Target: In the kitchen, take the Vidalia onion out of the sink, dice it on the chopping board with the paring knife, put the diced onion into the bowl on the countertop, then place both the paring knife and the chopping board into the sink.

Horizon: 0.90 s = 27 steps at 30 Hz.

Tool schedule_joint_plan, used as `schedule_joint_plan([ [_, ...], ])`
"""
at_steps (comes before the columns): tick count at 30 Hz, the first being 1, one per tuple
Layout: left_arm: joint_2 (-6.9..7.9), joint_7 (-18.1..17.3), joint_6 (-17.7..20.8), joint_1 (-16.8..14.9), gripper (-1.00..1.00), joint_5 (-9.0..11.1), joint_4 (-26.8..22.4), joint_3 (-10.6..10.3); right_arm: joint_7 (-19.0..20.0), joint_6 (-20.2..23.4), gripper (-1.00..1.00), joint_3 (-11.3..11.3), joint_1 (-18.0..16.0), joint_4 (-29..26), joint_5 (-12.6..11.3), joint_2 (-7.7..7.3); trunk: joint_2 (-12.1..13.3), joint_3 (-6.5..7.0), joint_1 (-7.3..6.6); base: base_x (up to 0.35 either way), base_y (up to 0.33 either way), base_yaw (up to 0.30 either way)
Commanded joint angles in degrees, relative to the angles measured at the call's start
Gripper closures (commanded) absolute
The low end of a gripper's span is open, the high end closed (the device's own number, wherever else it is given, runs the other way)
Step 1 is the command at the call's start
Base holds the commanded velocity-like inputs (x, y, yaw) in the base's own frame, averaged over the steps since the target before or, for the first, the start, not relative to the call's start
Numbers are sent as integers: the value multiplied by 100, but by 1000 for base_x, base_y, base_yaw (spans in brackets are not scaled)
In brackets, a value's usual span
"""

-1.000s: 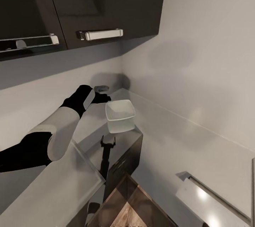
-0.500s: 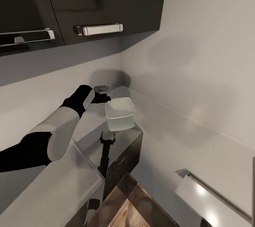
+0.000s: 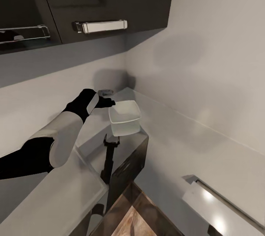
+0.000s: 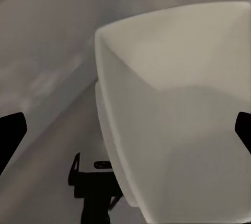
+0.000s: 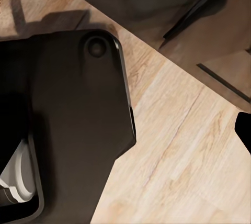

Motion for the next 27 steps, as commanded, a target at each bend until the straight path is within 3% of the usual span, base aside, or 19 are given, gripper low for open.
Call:
schedule_joint_plan([
  [1, -5, 3, 28, -3, -100, 13, -6, 34, -25, -11, -100, 2, 4, -13, 7, 2, -10, -11, 4, 76, 0, 0],
  [27, -5, 3, 28, -1, -100, 13, -7, 33, -19, 15, -100, 10, 4, -14, 8, 4, -10, -45, 4, 5, 0, 0],
])
